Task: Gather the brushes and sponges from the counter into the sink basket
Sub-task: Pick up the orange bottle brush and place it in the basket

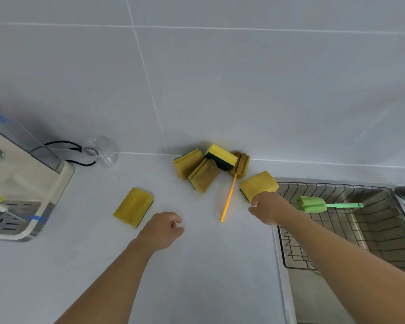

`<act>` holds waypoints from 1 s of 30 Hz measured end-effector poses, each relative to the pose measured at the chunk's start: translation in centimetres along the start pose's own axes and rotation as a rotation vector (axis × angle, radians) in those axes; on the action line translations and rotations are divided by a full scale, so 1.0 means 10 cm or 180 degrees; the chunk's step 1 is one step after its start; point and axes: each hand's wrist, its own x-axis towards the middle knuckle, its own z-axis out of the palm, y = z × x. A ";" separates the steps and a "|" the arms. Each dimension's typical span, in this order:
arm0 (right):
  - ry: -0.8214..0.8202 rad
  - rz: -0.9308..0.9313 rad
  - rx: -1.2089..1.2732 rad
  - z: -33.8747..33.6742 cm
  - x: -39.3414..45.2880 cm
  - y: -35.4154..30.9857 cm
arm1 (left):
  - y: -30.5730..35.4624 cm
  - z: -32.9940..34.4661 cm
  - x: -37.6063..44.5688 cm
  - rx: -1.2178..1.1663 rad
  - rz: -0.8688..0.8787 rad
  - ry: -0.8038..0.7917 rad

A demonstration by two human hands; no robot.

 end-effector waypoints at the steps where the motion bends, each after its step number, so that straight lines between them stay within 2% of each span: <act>1: -0.0014 0.0016 0.0083 0.01 0.02 -0.08 | 0.03 0.04 0.03 -0.0053 0.0033 0.0032; 3: -0.0012 0.0124 0.0429 0.05 0.09 -0.21 | 0.12 0.13 0.07 -0.0194 0.0094 0.0052; 7: 0.0033 0.0646 0.2065 0.15 0.26 -0.36 | 0.32 0.35 0.18 -0.0407 0.0200 0.0074; 10: 0.0130 0.0896 0.2660 0.23 0.37 -0.43 | 0.45 0.51 0.28 -0.0468 0.0266 0.0117; 18: 0.0317 0.1105 0.2674 0.38 0.63 -0.52 | 0.63 0.78 0.53 -0.0495 0.0376 0.0100; 30: 0.0146 0.1345 0.2818 0.41 0.71 -0.58 | 0.70 0.84 0.57 -0.0285 0.0513 0.0077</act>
